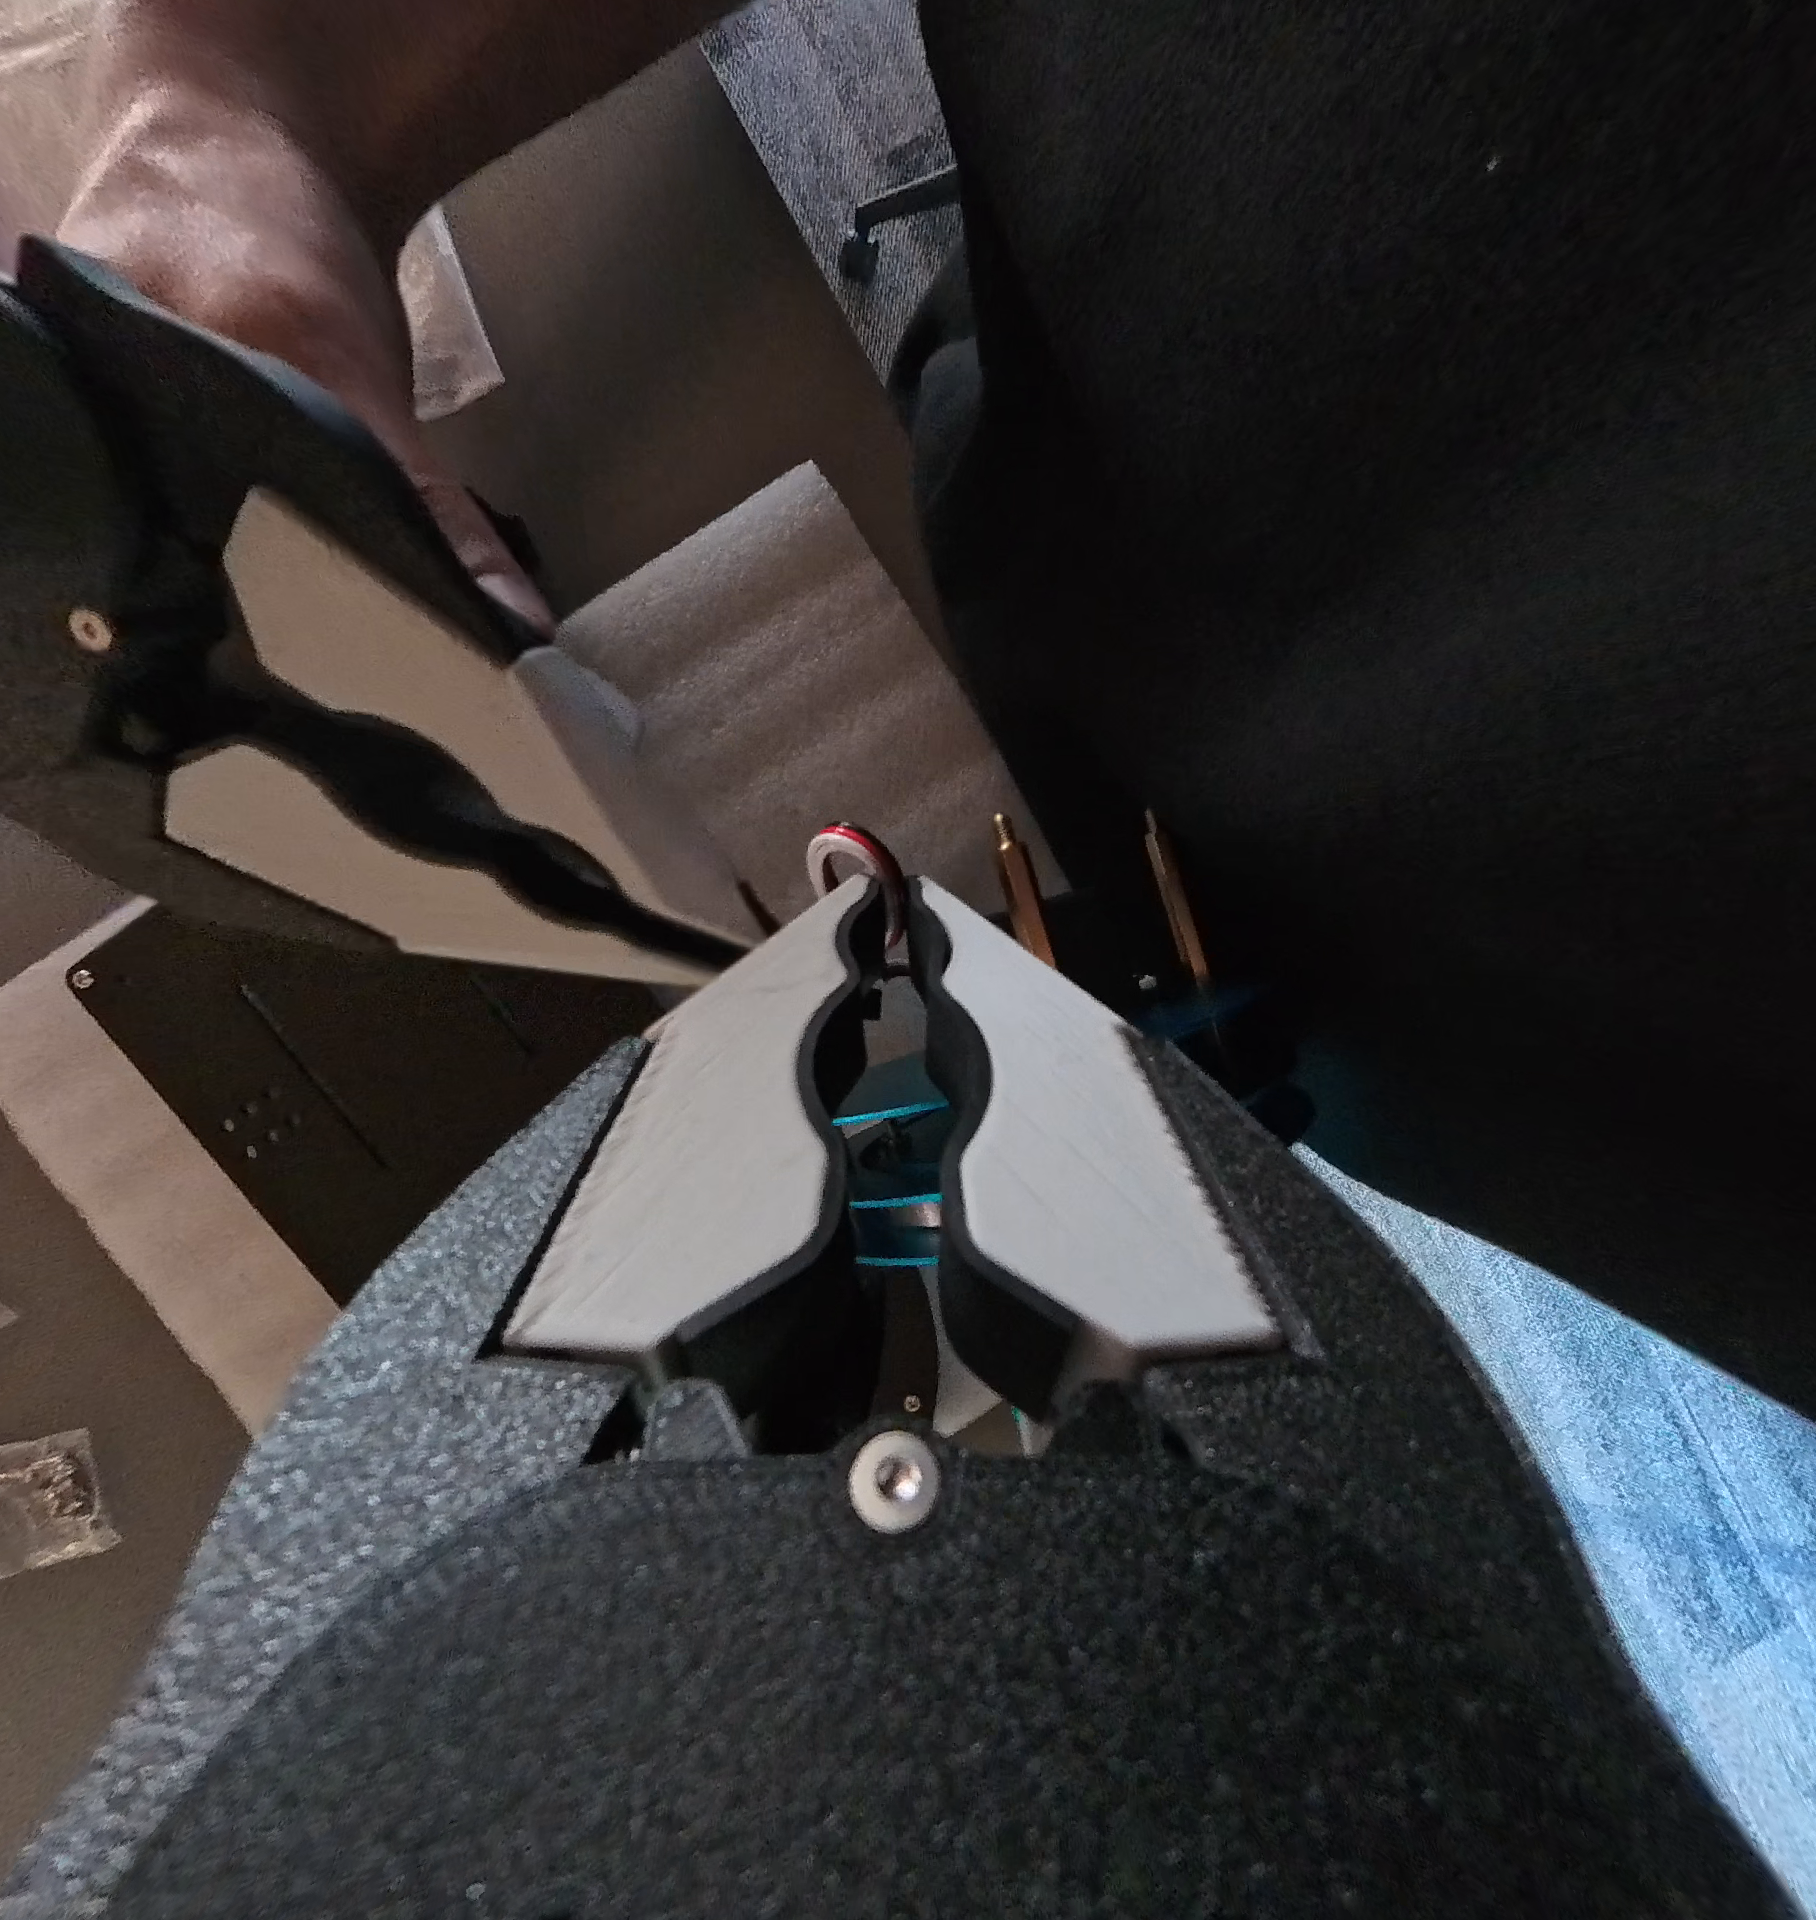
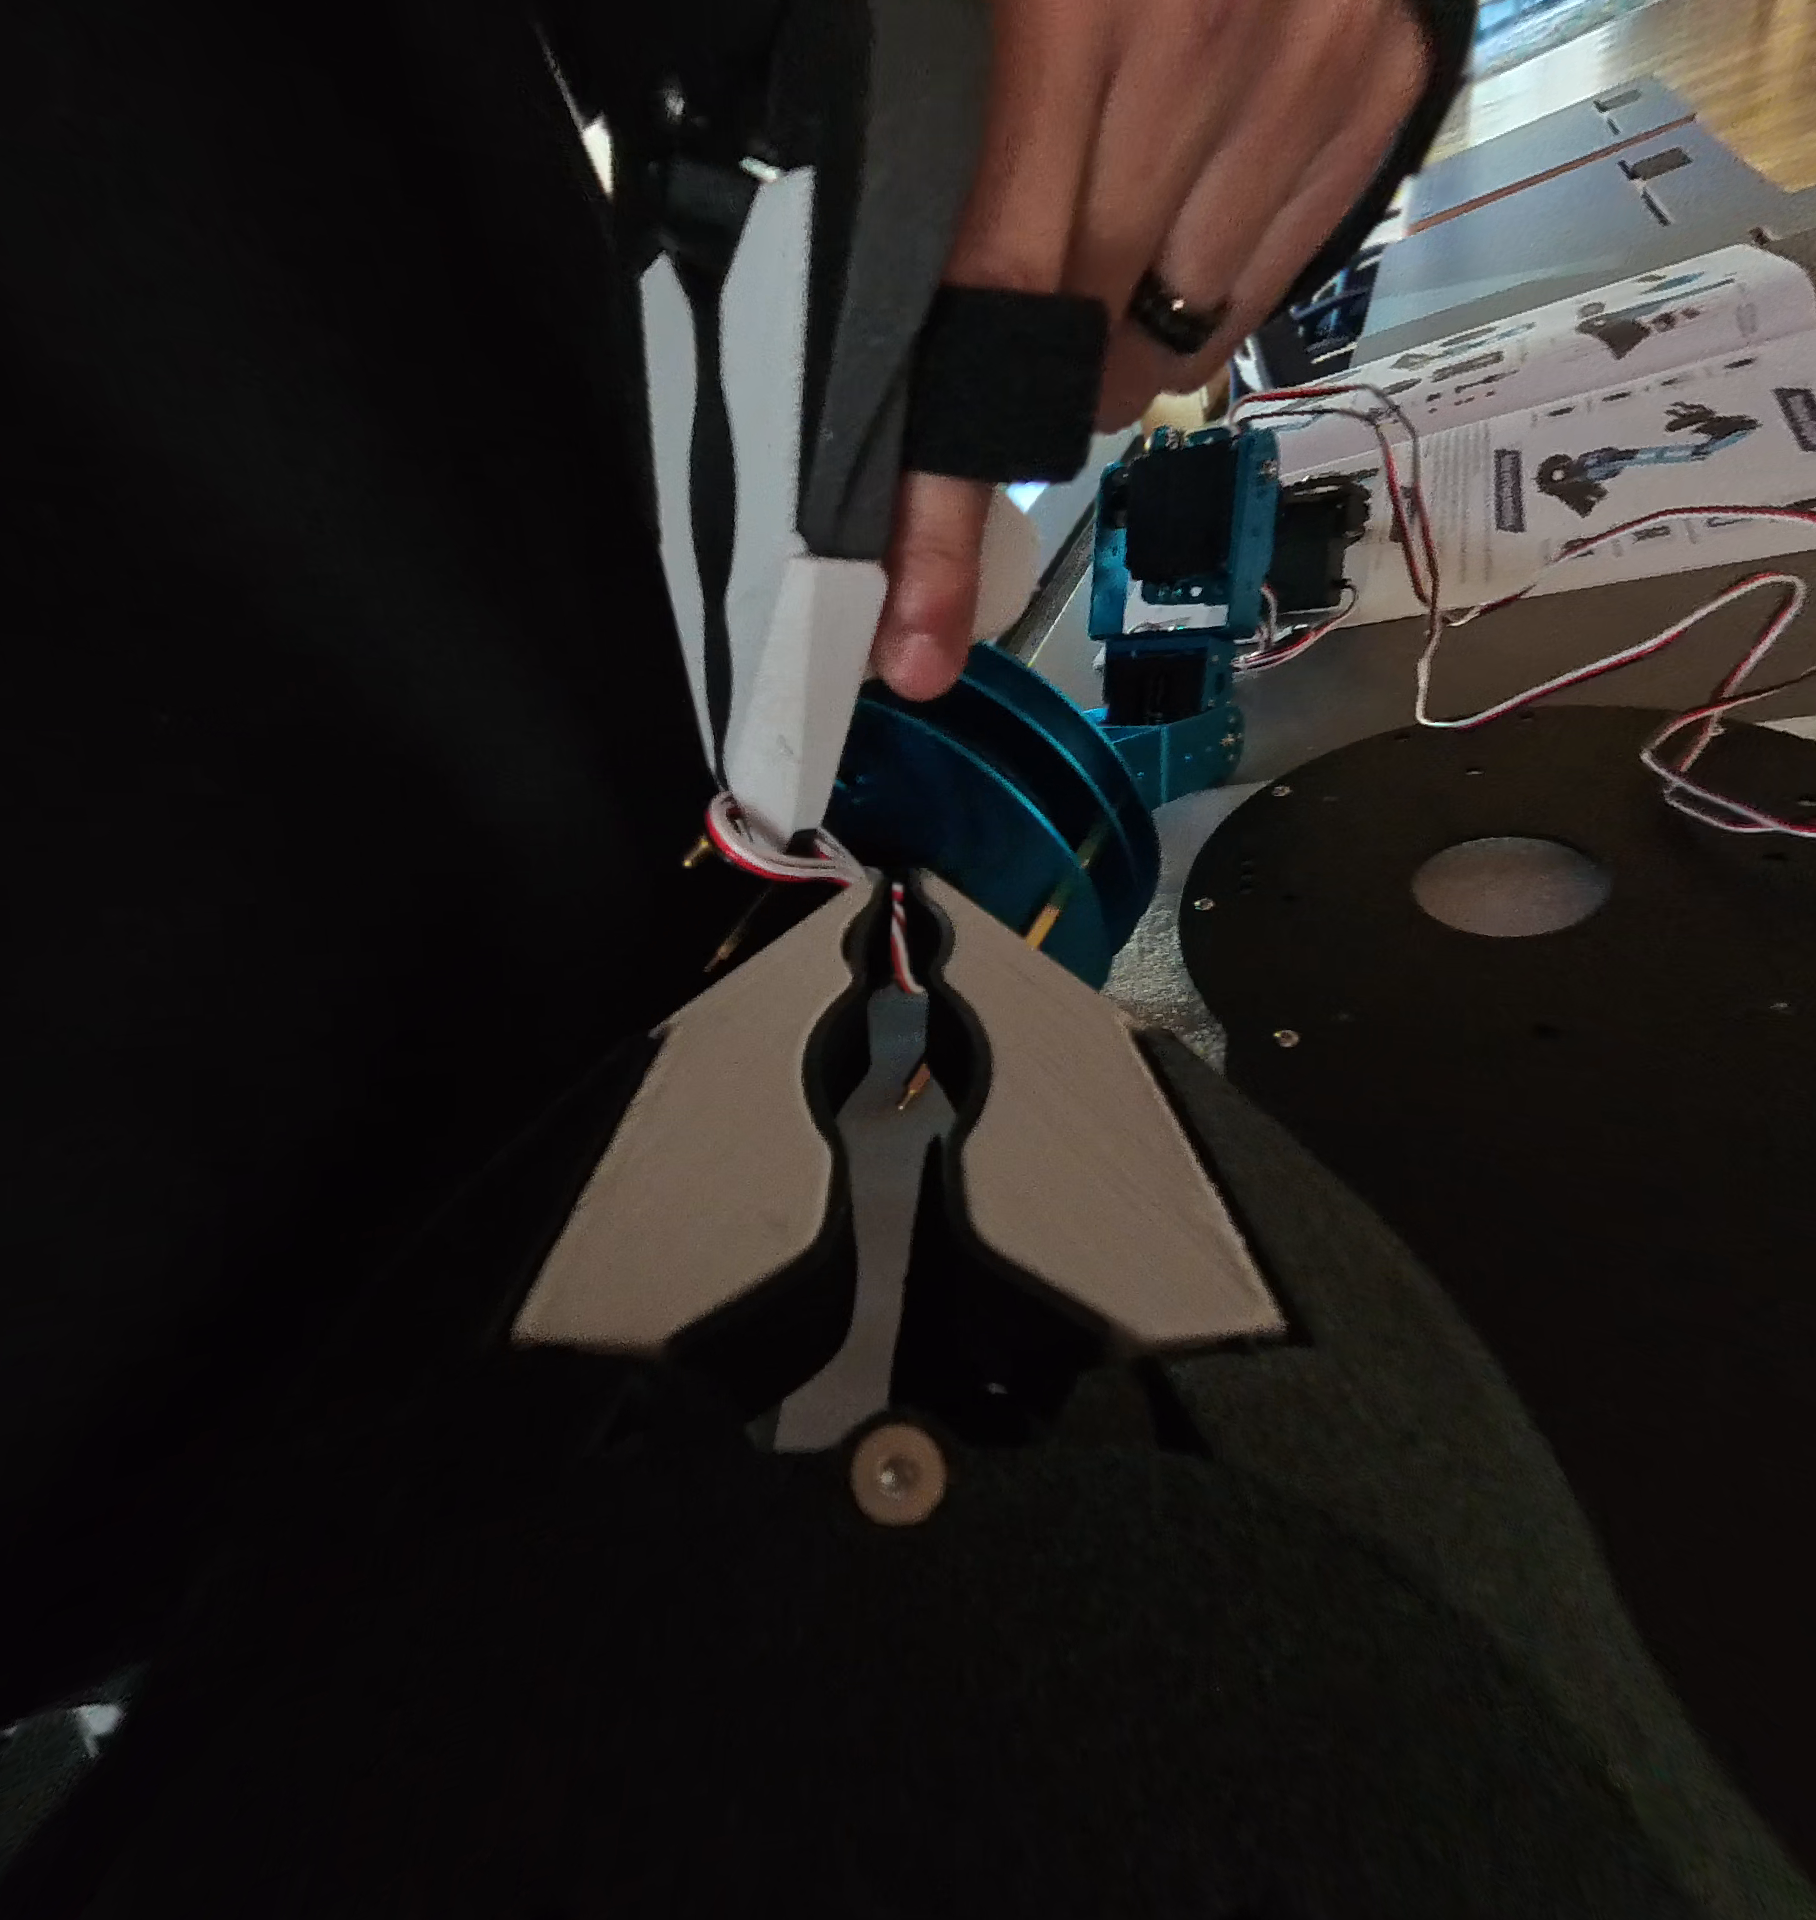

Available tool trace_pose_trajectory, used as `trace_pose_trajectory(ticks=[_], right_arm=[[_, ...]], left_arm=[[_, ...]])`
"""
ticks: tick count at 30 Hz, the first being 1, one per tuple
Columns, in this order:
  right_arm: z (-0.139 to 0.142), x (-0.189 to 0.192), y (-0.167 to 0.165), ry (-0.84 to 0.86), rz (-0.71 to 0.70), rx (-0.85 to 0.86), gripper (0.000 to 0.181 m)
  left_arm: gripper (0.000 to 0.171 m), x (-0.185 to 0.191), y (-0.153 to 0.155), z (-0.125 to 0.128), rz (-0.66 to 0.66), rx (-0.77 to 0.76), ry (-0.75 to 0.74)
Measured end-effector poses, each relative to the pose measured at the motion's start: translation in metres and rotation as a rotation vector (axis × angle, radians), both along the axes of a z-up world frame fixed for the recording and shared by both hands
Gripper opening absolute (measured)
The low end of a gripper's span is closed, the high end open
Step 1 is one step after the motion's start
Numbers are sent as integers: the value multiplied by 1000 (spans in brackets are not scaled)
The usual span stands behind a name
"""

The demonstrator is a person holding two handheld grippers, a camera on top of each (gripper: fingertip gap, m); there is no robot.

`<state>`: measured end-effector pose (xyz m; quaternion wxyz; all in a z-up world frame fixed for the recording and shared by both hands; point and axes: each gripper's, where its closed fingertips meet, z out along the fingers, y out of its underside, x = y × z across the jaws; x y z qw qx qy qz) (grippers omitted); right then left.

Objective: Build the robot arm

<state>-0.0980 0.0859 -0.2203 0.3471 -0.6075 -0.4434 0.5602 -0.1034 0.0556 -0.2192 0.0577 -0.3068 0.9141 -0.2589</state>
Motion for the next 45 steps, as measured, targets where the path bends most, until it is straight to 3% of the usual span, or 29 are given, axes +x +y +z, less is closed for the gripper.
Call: trace_pose_trajectory(ticks=[19,21,25,28,32,37,45], right_arm=[[-3,-26,2,-15,51,-27,0],[-1,-19,8,-9,-2,-31,2],[8,17,33,15,-276,-55,7],[4,26,23,-66,-385,-13,15],[-2,-4,-2,-124,-377,43,24],[-4,-22,6,-123,-435,43,24],[-9,-12,5,-192,-580,52,6]], left_arm=[[1,1,1,-2,11,12,-10],[2,2,5,-2,36,9,-16],[2,-1,18,-1,181,-80,33],[2,-3,22,-1,230,-154,45],[3,-2,20,1,146,-192,39],[3,-2,21,1,12,-199,43],[4,0,30,0,-70,-174,13]])
